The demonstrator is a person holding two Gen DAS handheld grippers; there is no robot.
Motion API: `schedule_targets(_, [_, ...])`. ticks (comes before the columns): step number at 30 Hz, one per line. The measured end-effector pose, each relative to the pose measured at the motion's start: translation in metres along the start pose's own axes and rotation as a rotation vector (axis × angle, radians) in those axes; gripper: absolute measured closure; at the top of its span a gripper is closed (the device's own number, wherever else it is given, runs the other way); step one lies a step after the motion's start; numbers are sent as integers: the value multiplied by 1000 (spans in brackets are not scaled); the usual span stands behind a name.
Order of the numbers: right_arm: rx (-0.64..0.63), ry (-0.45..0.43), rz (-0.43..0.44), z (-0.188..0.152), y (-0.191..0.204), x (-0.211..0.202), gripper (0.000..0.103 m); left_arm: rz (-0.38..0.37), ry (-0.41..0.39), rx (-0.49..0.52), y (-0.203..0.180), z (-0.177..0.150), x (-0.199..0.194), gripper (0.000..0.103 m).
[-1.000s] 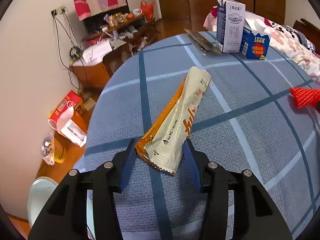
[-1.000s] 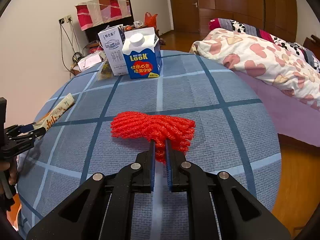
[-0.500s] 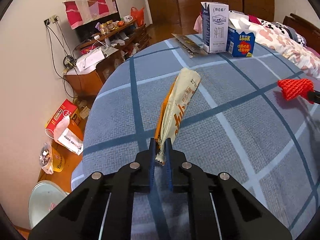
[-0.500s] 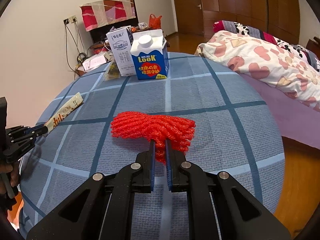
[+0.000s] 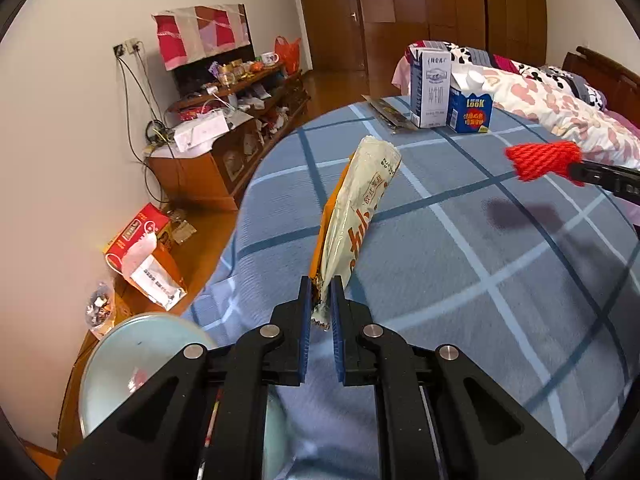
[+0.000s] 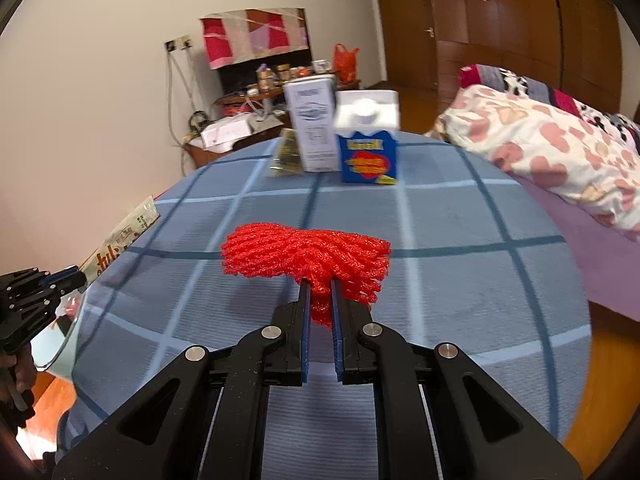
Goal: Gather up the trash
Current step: 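Carry the red net and snack wrapper with both grippers over the bucket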
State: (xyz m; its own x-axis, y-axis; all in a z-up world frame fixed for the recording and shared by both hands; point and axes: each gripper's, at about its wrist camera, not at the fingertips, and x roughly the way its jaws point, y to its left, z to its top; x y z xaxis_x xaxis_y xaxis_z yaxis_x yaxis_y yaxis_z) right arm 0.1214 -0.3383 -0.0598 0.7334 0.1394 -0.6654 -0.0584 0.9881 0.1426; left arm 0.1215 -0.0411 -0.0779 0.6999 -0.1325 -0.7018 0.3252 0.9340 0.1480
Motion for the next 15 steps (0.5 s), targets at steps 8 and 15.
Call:
schedule_targets(8, [-51, -2, 55, 2, 42, 11, 93, 24, -31, -32, 20, -15, -31, 94])
schedule_targets(15, [-96, 1, 97, 2, 73, 16, 93, 53, -45, -56, 36, -31, -49, 94])
